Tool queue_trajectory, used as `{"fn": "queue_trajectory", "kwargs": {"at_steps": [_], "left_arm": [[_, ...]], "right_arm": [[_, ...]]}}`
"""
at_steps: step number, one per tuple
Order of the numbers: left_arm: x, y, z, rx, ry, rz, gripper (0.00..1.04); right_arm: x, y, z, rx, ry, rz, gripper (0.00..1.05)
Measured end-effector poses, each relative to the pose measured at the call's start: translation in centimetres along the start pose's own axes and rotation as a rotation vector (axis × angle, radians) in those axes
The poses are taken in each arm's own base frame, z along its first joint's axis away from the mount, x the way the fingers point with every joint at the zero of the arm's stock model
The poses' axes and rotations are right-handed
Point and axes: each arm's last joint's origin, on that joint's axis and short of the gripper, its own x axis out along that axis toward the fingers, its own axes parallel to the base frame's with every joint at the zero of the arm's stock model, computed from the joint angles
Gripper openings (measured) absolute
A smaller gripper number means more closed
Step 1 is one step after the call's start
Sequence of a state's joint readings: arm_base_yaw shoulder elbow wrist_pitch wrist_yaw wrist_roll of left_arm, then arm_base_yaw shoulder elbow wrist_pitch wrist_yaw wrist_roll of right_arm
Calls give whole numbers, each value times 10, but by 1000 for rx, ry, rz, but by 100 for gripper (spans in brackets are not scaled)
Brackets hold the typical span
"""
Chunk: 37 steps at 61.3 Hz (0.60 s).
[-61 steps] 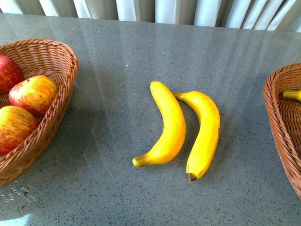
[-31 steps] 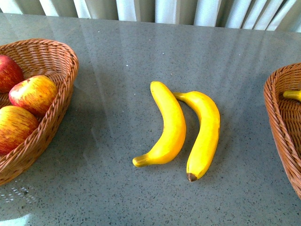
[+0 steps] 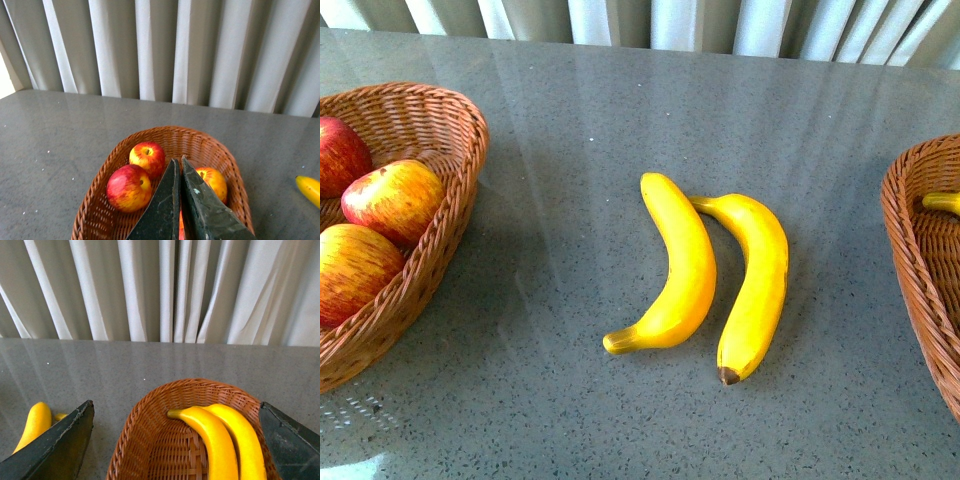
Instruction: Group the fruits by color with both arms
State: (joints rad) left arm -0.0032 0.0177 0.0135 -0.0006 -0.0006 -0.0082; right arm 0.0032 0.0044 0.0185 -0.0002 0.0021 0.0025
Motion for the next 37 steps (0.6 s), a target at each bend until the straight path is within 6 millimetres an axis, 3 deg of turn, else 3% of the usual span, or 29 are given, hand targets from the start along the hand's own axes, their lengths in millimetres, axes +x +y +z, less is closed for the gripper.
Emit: {"fn": "queue_trajectory", "kwargs": {"at_steps": [10,37], "left_arm": [[0,0,0,0,-2,0,4],[0,0,0,0,-1,0,82]], "right_arm": [[0,0,0,0,0,0,96],[0,0,0,0,0,0,96]]}}
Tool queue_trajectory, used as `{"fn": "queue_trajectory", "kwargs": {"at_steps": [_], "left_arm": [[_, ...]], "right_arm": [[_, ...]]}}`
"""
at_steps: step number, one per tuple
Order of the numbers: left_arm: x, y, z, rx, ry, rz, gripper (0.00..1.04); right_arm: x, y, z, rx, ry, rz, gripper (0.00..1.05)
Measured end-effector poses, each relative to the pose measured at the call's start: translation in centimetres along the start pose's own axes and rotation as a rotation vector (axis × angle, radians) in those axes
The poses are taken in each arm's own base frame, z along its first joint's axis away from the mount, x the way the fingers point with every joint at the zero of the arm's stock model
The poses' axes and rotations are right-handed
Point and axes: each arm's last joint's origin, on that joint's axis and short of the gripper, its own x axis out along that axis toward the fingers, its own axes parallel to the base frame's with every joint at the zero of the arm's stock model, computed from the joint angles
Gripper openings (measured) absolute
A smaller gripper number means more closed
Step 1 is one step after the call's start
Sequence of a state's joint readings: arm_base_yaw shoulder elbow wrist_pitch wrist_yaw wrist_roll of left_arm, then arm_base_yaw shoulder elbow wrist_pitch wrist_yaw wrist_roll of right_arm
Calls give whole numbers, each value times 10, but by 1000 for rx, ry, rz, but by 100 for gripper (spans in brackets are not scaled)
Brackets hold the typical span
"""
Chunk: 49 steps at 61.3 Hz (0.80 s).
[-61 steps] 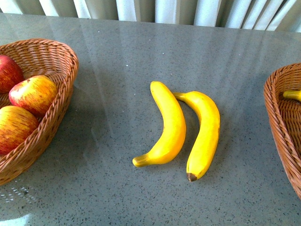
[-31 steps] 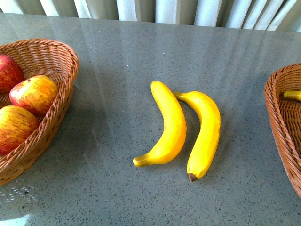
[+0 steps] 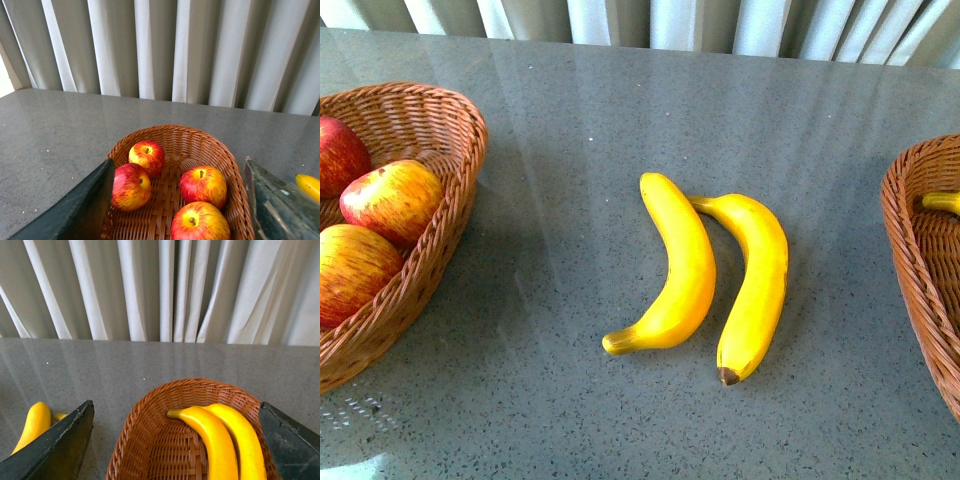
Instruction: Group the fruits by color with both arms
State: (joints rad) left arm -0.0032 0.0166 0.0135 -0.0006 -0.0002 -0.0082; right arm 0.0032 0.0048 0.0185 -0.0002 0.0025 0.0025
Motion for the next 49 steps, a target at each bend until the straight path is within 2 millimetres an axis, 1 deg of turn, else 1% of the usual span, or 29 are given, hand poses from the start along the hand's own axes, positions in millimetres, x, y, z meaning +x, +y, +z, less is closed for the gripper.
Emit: {"fn": "queue_trajectory", "kwargs": {"at_steps": [4,6,8,9,11,13,14,17,18,21,22,23,24,26,29,33,37,38,42,45,49], "left_arm": [[0,0,0,0,0,0,94],[0,0,0,1,0,0,97],[0,0,0,2,0,1,96],[0,0,0,2,0,2,95],[0,0,0,2,0,0,95],[0,0,0,2,0,-2,95],[0,0,0,3,0,-1,96],[0,0,0,3,0,0,96],[0,0,0,3,0,0,96],[0,0,0,3,0,0,96],[0,0,0,3,0,0,96],[0,0,0,3,0,0,96],[0,0,0,3,0,0,96],[0,0,0,3,0,0,96],[0,0,0,3,0,0,96],[0,0,0,3,0,0,96],[0,0,0,3,0,0,96],[0,0,0,3,0,0,96],[0,0,0,3,0,0,96],[0,0,0,3,0,0,96],[0,0,0,3,0,0,96]], "right_arm": [[0,0,0,0,0,0,96],[0,0,-1,-15,24,23,96],[1,0,0,-59,186,141,96],[1,-1,0,-65,239,170,96],[5,-3,3,-66,419,283,96],[10,-4,6,-50,512,350,96],[13,-4,7,-51,527,383,96],[27,-6,14,-44,563,467,96],[39,-8,21,-52,564,487,96],[64,-12,33,-84,552,476,96],[68,-12,35,-87,551,472,96],[77,-13,38,-94,551,467,96],[81,-14,39,-96,552,463,96],[97,-14,44,-103,556,461,96],[112,-12,46,-108,565,467,96],[142,1,45,-80,630,521,96],[165,20,40,-54,691,577,96],[168,22,40,-52,697,580,96],[190,50,34,-67,734,610,96],[204,78,26,-89,764,633,96],[212,101,16,-114,789,638,96]]}}
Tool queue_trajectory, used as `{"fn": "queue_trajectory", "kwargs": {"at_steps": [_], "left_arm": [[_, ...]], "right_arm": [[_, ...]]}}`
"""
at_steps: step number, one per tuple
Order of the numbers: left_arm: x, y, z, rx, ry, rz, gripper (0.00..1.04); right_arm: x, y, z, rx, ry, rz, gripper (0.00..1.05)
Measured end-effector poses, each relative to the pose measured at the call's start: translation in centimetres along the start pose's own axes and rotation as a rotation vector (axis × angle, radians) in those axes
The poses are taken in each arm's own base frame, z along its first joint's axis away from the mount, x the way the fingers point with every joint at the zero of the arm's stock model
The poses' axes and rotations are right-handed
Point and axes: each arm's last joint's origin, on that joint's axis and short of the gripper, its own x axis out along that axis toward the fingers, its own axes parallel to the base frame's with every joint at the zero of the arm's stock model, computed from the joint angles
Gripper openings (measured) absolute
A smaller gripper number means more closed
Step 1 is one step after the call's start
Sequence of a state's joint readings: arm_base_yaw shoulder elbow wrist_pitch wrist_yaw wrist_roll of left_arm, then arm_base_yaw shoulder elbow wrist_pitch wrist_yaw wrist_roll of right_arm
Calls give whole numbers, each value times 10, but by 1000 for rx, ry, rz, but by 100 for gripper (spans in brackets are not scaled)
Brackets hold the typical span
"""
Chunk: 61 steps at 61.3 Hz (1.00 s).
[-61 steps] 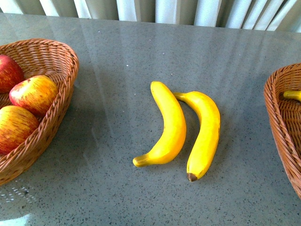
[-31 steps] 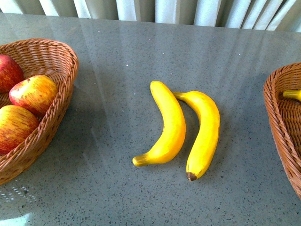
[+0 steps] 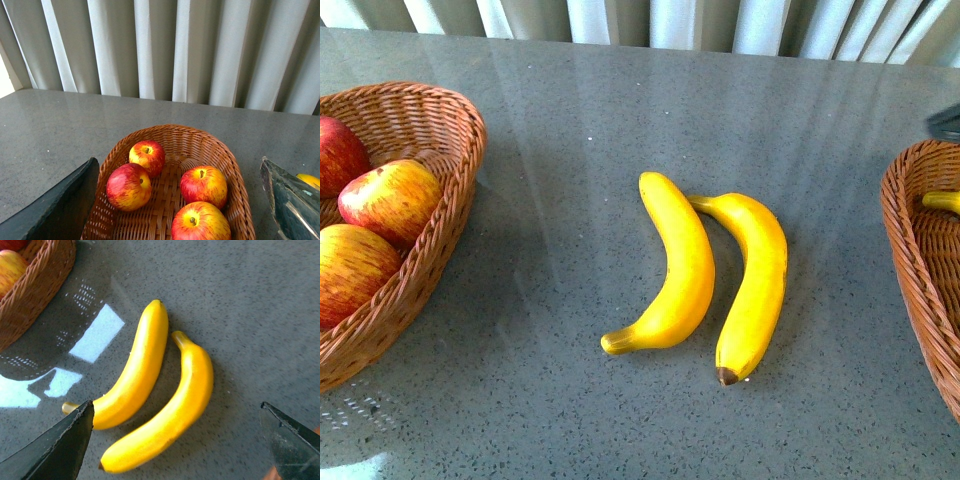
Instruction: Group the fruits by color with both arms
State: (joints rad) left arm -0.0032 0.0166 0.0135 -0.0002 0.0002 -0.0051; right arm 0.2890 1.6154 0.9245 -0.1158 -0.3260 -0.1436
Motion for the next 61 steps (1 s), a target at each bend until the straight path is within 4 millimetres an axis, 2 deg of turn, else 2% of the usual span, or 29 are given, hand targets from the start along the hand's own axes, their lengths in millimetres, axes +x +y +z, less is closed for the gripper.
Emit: {"fn": "queue_trajectory", "kwargs": {"at_steps": [11,21,43,61], "left_arm": [[0,0,0,0,0,0,96],[0,0,0,0,0,0,96],[0,0,0,0,0,0,96],[0,0,0,0,0,0,96]], "right_arm": [[50,31,-1,-33,87,8,96],[83,45,-1,-18,138,6,96],[118,45,5,35,197,-54,96],[139,51,-3,52,253,-69,96]]}}
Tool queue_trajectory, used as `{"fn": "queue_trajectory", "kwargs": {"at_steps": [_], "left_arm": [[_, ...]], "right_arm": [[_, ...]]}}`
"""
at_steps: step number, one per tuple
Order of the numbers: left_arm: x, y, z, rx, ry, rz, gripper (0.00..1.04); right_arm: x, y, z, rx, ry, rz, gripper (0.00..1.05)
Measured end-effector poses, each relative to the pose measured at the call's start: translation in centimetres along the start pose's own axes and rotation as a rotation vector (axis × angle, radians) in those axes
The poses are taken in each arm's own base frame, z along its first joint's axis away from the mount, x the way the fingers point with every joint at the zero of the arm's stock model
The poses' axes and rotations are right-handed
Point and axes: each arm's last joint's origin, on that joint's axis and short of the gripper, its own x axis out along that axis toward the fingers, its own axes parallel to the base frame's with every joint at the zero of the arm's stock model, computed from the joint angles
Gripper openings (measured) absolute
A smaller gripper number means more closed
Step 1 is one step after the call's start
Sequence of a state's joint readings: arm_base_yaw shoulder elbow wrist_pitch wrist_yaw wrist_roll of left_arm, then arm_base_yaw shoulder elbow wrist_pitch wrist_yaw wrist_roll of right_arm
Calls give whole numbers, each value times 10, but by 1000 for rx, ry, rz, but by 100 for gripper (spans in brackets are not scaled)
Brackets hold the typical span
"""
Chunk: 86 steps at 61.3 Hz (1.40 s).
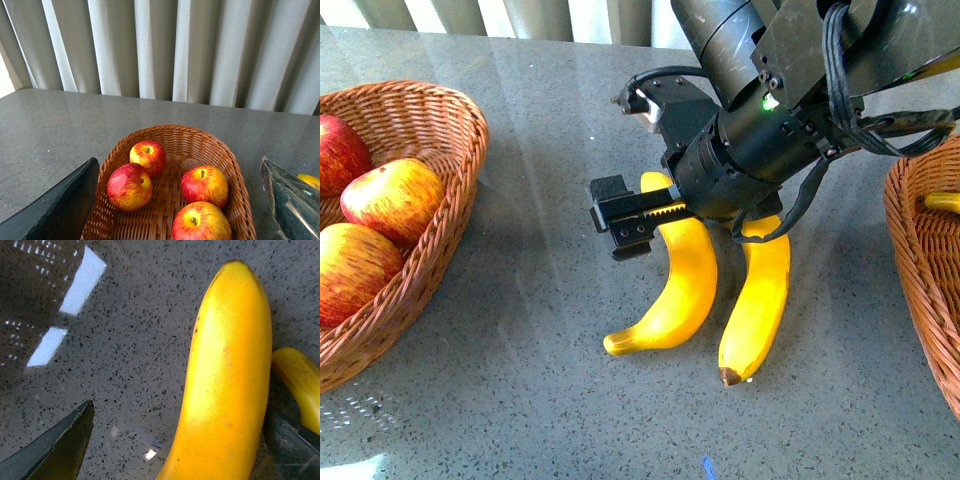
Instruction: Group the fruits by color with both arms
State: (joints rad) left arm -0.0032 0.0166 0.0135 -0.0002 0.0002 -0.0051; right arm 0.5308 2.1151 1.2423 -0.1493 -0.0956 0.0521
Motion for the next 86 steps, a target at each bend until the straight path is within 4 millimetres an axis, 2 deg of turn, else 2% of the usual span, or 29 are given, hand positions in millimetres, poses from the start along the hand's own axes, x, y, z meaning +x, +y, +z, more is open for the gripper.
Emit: {"fn": "queue_trajectory", "kwargs": {"at_steps": [6,9,21,27,34,39,44,51,53,58,65,72,76,86], "left_arm": [[0,0,0,0,0,0,96],[0,0,0,0,0,0,96],[0,0,0,0,0,0,96],[0,0,0,0,0,0,96],[0,0,0,0,0,0,96],[0,0,0,0,0,0,96],[0,0,0,0,0,0,96],[0,0,0,0,0,0,96],[0,0,0,0,0,0,96],[0,0,0,0,0,0,96],[0,0,0,0,0,0,96],[0,0,0,0,0,0,96],[0,0,0,0,0,0,96],[0,0,0,0,0,0,96]], "right_arm": [[5,-1,-4,12,18,-4,95],[6,-1,-4,18,22,-5,92],[8,-1,-5,27,27,-8,62],[7,-2,-6,36,29,1,41],[-1,-2,-7,52,15,43,37],[-13,-3,-6,67,-23,74,37],[-33,-5,-2,85,-99,118,37],[-72,-14,6,111,-246,170,37],[-89,-21,7,116,-295,162,37],[-116,-39,-1,126,-347,135,37],[-135,-72,-22,156,-346,82,36],[-161,-134,-60,221,-315,-54,36],[-171,-158,-77,232,-295,-93,36],[-178,-185,-105,239,-235,-139,36]]}}
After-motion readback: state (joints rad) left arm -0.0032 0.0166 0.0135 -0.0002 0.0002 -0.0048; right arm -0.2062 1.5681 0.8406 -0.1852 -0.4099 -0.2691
